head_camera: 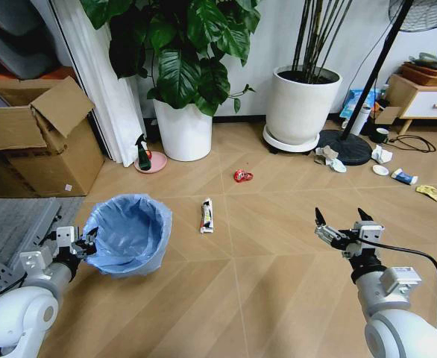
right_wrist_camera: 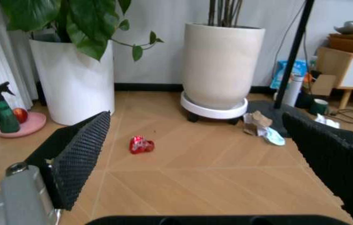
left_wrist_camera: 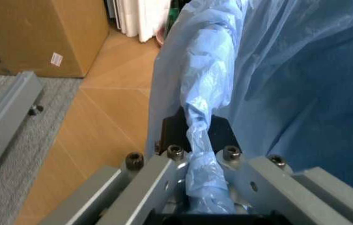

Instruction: Pick up the trash bin and place the garbage on the floor into it.

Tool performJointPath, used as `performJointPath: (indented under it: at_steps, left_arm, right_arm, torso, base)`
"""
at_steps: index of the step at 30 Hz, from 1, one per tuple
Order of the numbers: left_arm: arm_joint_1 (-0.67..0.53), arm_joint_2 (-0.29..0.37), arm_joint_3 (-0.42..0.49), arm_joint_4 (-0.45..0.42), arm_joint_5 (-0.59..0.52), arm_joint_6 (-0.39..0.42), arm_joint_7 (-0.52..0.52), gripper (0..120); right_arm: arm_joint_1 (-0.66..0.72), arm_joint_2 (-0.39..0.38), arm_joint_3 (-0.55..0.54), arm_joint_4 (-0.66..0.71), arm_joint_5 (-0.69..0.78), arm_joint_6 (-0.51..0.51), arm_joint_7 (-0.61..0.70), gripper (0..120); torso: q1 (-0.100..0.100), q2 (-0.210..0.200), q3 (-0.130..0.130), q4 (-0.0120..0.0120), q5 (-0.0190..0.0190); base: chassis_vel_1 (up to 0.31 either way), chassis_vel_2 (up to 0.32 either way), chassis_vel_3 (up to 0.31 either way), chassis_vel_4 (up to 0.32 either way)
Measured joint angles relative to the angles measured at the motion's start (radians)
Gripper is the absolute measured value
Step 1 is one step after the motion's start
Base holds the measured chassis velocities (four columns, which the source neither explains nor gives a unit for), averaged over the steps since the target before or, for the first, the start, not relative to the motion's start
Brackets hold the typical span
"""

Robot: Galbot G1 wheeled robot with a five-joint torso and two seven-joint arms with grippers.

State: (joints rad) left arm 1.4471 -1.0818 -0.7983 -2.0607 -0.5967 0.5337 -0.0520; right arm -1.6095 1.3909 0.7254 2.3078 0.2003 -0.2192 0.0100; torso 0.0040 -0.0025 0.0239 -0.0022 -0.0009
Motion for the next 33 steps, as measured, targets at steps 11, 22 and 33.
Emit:
performJointPath:
  at_steps: [11, 22, 33]
  left_arm:
    - [-0.002, -0.002, 0.001, -0.001, 0.002, -0.006, 0.000, 0]
    - [-0.007, -0.005, 0.005, 0.008, 0.003, -0.006, 0.001, 0]
    - [0.006, -0.020, 0.004, 0.009, 0.012, -0.009, -0.004, 0]
  right_arm:
    - [0.003, 0.002, 0.000, -0.006, -0.001, 0.006, 0.000, 100]
    - [0.007, -0.001, -0.008, -0.020, 0.004, 0.009, 0.001, 100]
    - [0.102, -0.104, -0.076, -0.166, 0.111, -0.029, 0.016, 100]
  torso:
    - [0.000, 0.000, 0.000, -0.0001, 0.0008]
    - [0.000, 0.000, 0.000, 0.0002, 0.0003]
    - [0.000, 0.000, 0.000, 0.0002, -0.0002]
  base:
    - [-0.116, 0.290, 0.108, -0.291]
    - [-0.210, 0.321, 0.203, -0.321]
    - [-0.042, 0.062, -0.011, -0.027]
